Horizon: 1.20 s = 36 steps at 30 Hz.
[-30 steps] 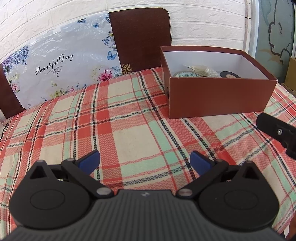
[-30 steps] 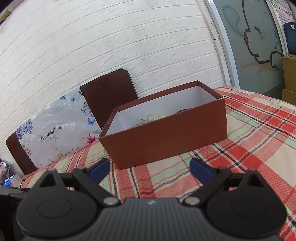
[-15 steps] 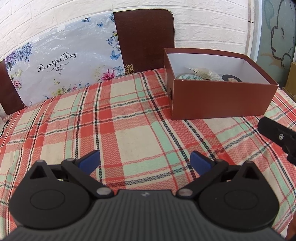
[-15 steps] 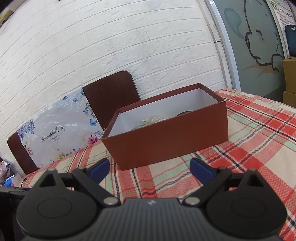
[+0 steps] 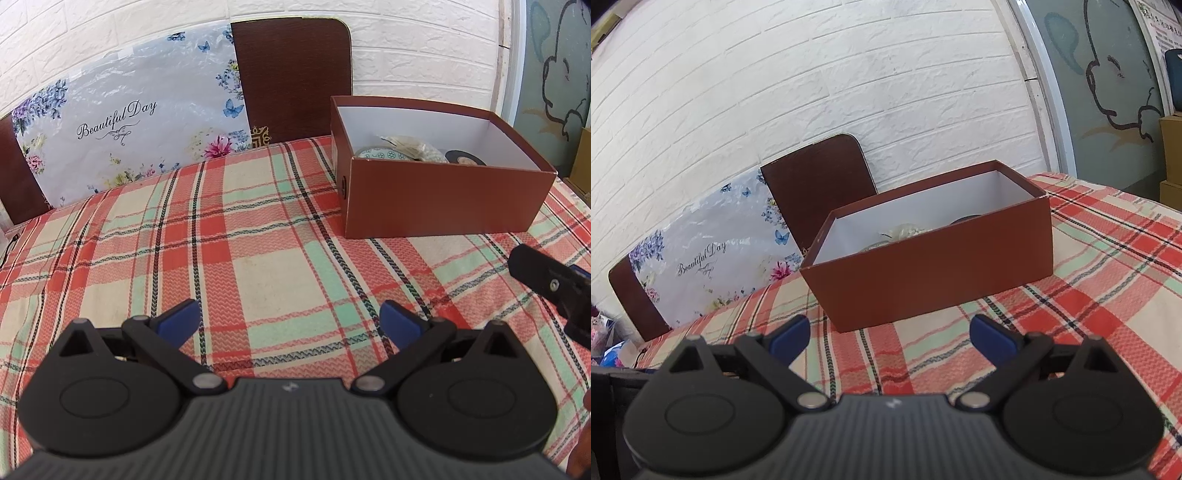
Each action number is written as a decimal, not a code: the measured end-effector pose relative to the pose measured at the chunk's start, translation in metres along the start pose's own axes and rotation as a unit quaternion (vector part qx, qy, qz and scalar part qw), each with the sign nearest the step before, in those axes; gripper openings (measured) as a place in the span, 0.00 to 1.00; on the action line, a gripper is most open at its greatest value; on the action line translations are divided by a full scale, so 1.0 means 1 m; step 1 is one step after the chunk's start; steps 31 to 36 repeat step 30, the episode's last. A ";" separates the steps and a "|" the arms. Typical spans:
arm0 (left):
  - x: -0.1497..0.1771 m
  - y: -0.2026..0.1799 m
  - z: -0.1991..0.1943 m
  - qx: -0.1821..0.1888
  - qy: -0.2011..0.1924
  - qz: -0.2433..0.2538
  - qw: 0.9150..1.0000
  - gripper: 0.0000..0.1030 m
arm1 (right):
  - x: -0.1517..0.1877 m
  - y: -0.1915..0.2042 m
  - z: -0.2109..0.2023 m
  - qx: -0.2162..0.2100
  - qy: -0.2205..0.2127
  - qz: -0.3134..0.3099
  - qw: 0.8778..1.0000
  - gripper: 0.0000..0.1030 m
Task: Organize objects
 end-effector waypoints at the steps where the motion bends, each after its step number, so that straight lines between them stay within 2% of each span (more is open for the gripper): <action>1: 0.000 0.000 0.000 -0.002 0.000 0.001 1.000 1.00 | 0.001 0.000 0.001 0.000 0.001 0.000 1.000 0.94; 22: 0.001 0.006 0.004 0.005 0.013 -0.024 1.000 1.00 | 0.006 0.001 0.007 -0.001 0.013 -0.005 1.000 0.94; 27: -0.002 0.004 -0.003 0.007 -0.012 -0.012 1.000 1.00 | 0.006 0.002 0.006 0.000 0.012 -0.006 1.000 0.94; 36: -0.002 0.002 -0.005 0.013 -0.016 -0.012 1.000 1.00 | 0.006 0.002 0.006 0.000 0.013 -0.005 1.000 0.94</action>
Point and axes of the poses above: each gripper's, at about its wrist camera, not at the fingertips, and z roughly the way its jaws point, y to its left, x to its underside, the point moved 5 cm from there along z, roughly the way its jaws point, and after that the axes turned 1 degree about -z, right-handed, at the moved point
